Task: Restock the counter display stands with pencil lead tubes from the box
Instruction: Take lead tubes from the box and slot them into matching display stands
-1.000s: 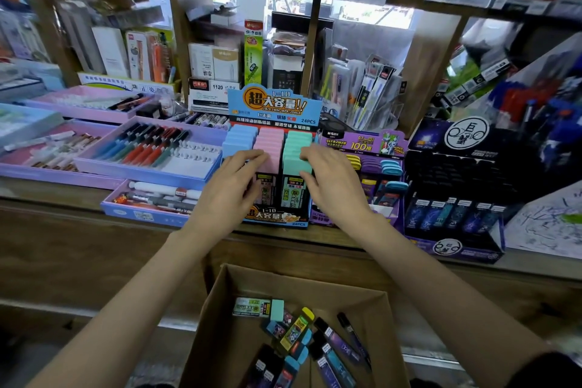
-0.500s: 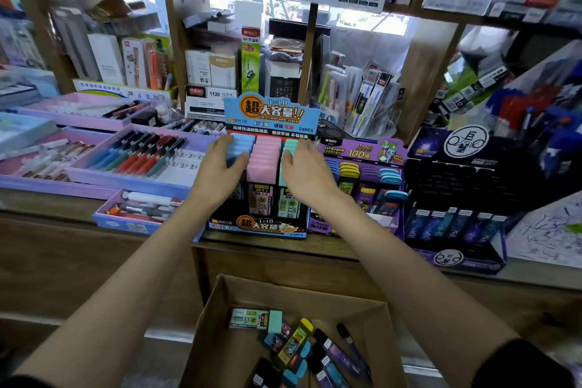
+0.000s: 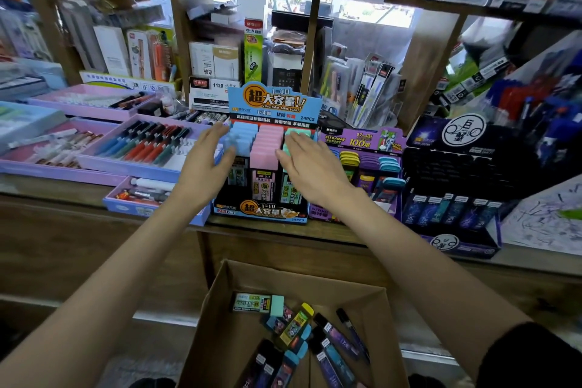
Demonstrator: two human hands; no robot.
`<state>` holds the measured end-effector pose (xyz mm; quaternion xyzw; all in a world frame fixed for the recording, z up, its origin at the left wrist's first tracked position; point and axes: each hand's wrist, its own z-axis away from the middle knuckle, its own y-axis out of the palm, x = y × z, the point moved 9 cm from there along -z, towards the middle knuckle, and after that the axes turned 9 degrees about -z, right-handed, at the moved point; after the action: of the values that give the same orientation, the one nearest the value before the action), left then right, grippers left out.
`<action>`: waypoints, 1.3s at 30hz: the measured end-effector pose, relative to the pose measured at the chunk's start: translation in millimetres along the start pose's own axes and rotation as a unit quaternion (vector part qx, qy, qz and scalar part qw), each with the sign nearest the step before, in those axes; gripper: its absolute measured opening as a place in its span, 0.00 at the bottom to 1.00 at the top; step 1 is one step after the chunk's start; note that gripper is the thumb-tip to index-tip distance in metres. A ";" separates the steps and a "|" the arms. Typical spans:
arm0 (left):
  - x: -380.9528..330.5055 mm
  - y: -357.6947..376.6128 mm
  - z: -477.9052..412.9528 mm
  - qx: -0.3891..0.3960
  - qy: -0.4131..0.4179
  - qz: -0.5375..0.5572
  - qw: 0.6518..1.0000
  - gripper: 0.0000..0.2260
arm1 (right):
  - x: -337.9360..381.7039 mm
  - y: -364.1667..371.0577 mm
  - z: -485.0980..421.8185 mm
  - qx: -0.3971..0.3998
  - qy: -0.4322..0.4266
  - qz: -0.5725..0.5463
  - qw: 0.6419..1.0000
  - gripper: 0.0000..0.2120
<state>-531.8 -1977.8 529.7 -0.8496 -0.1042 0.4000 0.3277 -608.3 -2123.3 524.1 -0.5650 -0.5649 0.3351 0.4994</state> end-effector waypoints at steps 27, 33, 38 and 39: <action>132.7 219.1 305.6 0.411 -0.229 -0.052 0.881 0.21 | -117.2 269.5 302.6 0.318 0.333 -0.245 0.853 0.08; 158.1 235.1 317.7 0.414 -0.293 -0.065 0.859 0.31 | -127.3 293.3 319.8 0.204 0.418 -0.240 0.852 0.23; 152.0 247.9 321.2 0.411 -0.296 -0.123 0.854 0.39 | -118.9 301.8 319.0 0.202 0.428 -0.213 0.855 0.32; 150.1 248.9 320.4 0.412 -0.286 -0.138 0.854 0.40 | -118.5 304.3 318.9 0.199 0.439 -0.228 0.846 0.32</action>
<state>-693.7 -1950.3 129.6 -0.4618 -0.1354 0.5822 0.6553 -832.8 -2137.6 126.9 -0.3973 -0.3213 0.0340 0.8590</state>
